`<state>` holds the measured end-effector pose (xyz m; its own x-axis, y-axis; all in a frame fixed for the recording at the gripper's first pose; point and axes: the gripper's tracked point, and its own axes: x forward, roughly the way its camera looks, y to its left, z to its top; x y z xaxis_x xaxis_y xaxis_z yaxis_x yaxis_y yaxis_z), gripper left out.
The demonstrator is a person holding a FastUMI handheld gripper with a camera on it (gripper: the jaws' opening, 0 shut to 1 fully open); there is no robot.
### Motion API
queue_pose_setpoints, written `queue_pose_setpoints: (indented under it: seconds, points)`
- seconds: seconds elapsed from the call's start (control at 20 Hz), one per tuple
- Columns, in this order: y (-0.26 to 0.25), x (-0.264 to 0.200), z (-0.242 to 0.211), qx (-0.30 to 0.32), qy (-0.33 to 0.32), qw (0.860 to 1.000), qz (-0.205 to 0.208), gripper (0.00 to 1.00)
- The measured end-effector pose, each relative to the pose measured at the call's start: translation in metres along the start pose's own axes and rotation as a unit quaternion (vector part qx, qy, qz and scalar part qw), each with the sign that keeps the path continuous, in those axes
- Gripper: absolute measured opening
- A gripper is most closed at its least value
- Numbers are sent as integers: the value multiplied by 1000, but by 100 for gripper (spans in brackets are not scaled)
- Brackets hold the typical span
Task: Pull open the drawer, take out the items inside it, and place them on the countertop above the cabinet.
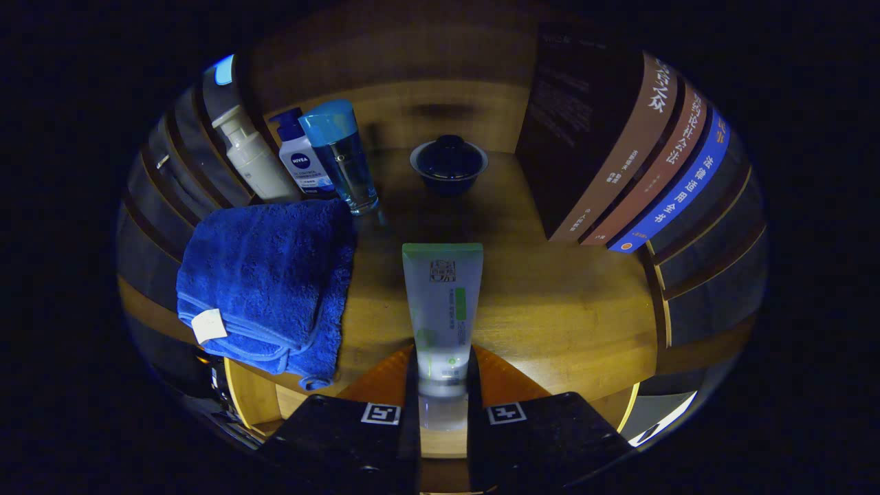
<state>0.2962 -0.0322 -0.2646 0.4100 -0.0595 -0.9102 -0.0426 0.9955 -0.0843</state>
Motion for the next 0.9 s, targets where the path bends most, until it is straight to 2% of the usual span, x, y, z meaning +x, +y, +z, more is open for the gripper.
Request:
queue_pose_setpoints:
  seconds: [0.3, 0.5, 0.85, 0.9]
  points:
    - [-1, 8, -2, 22, 9, 1000, -12, 33]
    - [-8, 6, 1, 21, 4, 999, -25, 46]
    - [-2, -30, 2, 38, -42, 998, 8, 100]
    - [1, -38, 2, 40, -58, 997, 17, 100]
